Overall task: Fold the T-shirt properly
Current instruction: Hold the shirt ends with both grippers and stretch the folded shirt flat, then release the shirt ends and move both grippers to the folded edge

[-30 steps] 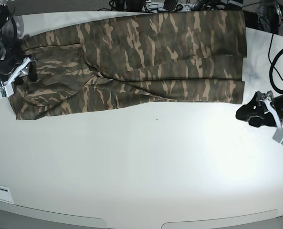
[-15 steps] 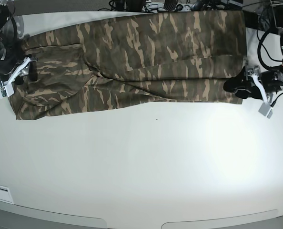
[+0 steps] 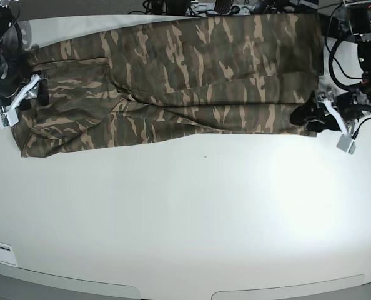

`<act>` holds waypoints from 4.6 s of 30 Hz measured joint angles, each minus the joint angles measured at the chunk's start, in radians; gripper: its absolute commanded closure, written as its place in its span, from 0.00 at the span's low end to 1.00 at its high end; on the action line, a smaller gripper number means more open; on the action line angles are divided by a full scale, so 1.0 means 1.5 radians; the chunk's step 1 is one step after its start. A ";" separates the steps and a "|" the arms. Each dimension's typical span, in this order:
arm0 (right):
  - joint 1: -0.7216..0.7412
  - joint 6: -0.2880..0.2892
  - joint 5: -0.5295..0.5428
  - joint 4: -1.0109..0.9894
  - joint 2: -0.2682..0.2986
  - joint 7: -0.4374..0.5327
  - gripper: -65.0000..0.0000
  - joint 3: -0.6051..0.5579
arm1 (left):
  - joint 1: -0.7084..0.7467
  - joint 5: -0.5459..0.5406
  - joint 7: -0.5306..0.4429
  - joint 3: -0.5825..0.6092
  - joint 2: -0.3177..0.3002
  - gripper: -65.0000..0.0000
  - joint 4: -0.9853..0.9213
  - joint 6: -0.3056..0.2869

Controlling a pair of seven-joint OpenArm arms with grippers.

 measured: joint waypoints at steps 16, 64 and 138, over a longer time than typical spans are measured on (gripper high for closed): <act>0.000 0.000 0.000 0.000 0.000 0.000 0.46 0.000 | 0.000 0.049 -0.033 -0.050 0.017 0.30 0.000 0.021; 0.000 0.000 0.000 0.000 0.000 0.000 0.46 0.000 | 0.002 0.036 0.001 -0.050 0.033 1.00 0.000 -0.011; 0.115 -0.327 -0.260 -0.147 -0.037 0.172 1.00 -0.146 | -0.216 0.408 -0.309 0.345 0.045 1.00 -0.035 0.019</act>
